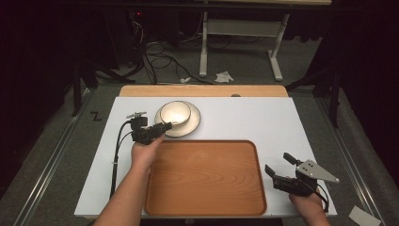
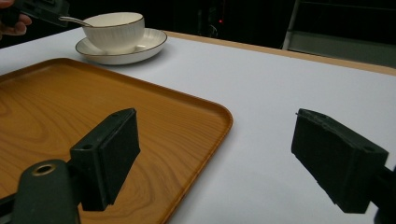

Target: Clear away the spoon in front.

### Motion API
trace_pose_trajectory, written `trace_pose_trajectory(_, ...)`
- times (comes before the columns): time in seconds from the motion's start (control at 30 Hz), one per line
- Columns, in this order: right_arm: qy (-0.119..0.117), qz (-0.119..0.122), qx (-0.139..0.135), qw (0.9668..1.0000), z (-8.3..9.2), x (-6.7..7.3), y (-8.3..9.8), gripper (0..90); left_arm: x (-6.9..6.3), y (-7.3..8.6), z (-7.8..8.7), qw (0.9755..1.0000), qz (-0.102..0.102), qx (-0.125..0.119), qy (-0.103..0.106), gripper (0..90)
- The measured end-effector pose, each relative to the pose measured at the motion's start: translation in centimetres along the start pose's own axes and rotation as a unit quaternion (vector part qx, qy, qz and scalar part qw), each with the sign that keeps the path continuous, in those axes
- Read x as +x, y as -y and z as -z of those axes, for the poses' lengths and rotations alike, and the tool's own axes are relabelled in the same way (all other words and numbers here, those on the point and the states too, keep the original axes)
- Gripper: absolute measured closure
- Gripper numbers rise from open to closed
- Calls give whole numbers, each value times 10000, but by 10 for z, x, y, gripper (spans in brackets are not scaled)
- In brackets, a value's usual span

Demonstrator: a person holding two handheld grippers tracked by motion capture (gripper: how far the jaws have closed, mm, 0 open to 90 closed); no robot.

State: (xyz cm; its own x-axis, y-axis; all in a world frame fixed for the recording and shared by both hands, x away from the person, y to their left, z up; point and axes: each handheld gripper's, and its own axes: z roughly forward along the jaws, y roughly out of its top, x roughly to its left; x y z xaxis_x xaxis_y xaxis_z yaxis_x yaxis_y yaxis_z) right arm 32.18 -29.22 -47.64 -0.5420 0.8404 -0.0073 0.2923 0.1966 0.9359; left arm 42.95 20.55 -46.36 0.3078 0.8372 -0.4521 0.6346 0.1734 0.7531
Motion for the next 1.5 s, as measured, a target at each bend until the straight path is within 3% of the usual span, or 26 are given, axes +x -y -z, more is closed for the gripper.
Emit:
trace_pose_trajectory(0.6, -27, 9, -8, 10000, 0, 0, 0, 165, 6, -3, -20, 9984, 541, 18, 176, 660)
trace_pose_trajectory(1.5, -30, 20, 19, 10000, -1, 0, 1, 165, 8, 0, -26, 9978, 604, 94, 263, 842)
